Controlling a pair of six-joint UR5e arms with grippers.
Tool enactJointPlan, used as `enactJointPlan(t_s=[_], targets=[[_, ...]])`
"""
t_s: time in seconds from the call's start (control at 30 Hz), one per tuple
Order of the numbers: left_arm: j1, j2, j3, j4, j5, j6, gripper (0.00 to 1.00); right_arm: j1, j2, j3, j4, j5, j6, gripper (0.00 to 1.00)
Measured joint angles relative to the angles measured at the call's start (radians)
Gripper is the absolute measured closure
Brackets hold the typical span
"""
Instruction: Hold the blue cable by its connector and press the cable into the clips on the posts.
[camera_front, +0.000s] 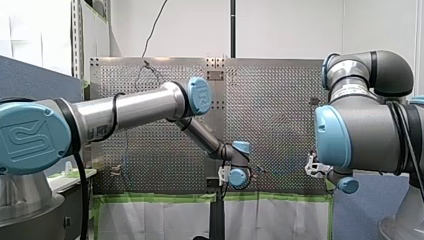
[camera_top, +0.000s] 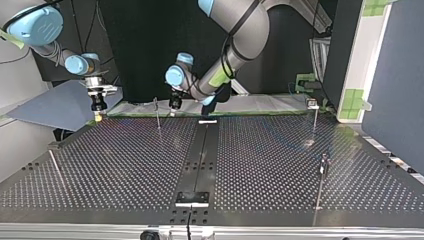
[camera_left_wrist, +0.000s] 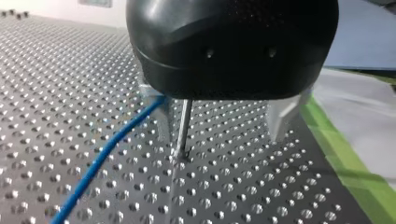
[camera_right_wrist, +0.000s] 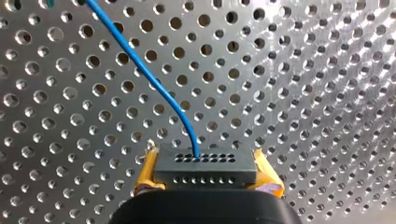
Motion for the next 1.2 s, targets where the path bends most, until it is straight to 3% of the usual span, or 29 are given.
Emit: enactJointPlan(t_s=[0.27, 0.6, 0.87, 1.2], targets=[[-0.024, 0.033, -0.032, -0.05, 0.037, 0.048, 0.0, 0.006, 0.0, 0.0, 0.004, -0.002, 0.0, 1.0], [-0.055, 0.051, -0.028, -0.132, 0.104, 0.065, 0.0, 0.012, 0.001, 0.001, 0.008, -0.002, 0.0, 1.0], [-0.07, 0.053, -0.033, -0.154, 0.107, 0.057, 0.0, 0.014, 0.001, 0.0, 0.009, -0.002, 0.0, 1.0], [-0.077, 0.092, -0.054, -0.139, 0.107, 0.036, 0.0, 0.018, 0.001, 0.001, 0.01, -0.002, 0.0, 1.0]])
